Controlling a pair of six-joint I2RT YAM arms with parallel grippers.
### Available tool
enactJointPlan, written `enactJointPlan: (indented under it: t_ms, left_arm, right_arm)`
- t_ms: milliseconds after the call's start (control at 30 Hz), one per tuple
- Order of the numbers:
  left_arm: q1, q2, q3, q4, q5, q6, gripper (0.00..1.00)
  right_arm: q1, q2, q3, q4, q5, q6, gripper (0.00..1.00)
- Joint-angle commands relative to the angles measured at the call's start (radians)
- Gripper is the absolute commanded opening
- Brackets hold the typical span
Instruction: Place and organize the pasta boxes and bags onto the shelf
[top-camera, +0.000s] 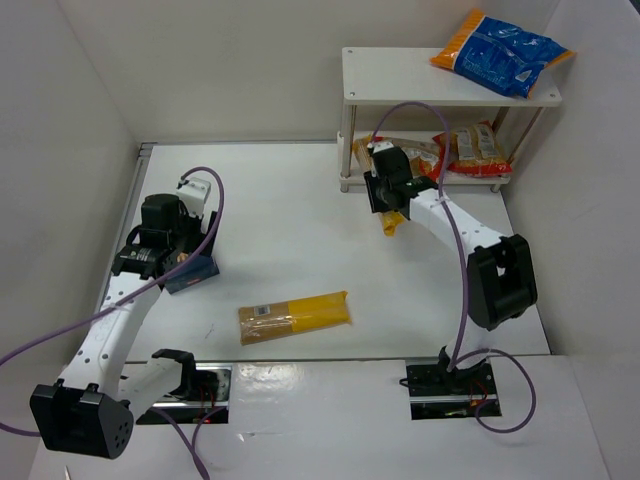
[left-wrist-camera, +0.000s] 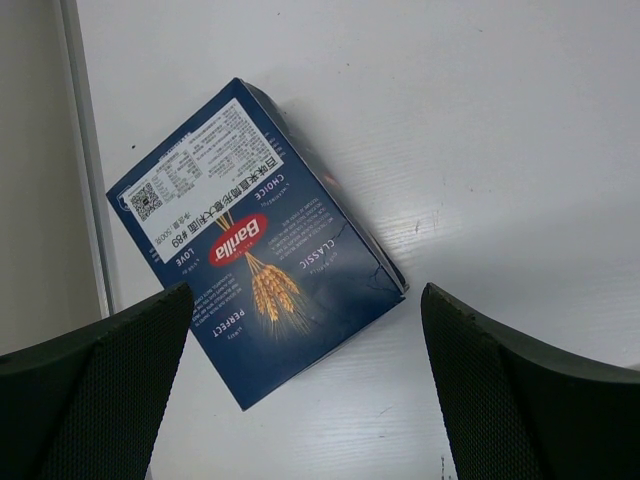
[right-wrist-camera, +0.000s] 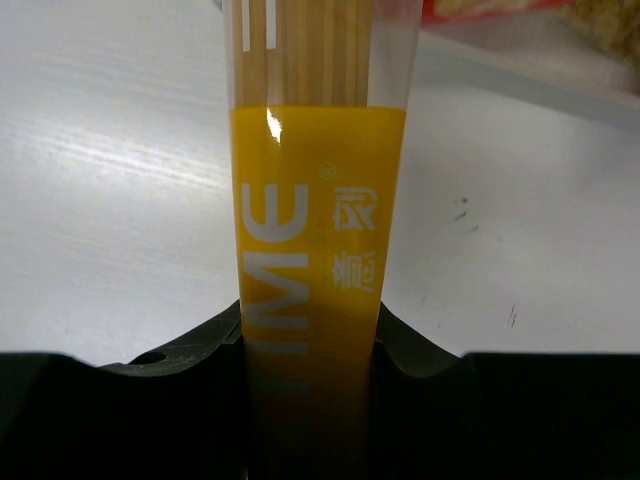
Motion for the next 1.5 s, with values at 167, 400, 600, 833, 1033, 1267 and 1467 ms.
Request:
enactJointPlan:
  t_ms: [167, 400, 600, 833, 1033, 1267, 1467]
  left_arm:
    - [0.005, 0.010, 0.008, 0.012, -0.010, -0.005, 1.00]
    - [0.005, 0.010, -0.001, 0.012, -0.010, -0.005, 1.00]
    - [0.005, 0.021, -0.001, 0.022, -0.019, 0.004, 1.00]
    - [0.005, 0.032, -0.010, 0.022, -0.019, 0.004, 1.00]
    - [0.005, 0.041, -0.010, 0.022, -0.019, 0.013, 1.00]
    - [0.015, 0.050, -0.010, 0.022, -0.019, 0.013, 1.00]
    - [0.015, 0.059, -0.010, 0.022, -0.019, 0.013, 1.00]
  right_arm:
    - [0.005, 0.088, 0.198, 0.271, 0.094, 0.051, 0.00]
    - [0.005, 0.204, 0.263, 0.320, 0.130, 0.071, 0.00]
    - [0.005, 0.295, 0.308, 0.350, 0.168, 0.062, 0.00]
    - [-0.024, 0.352, 0.388, 0.361, 0.161, 0.052, 0.00]
    - [-0.094, 0.415, 0.508, 0.288, 0.070, 0.112, 0.00]
    - [-0.140, 0.452, 0.574, 0.255, 0.021, 0.121, 0.00]
    - [-0.149, 0.470, 0.647, 0.226, -0.031, 0.121, 0.00]
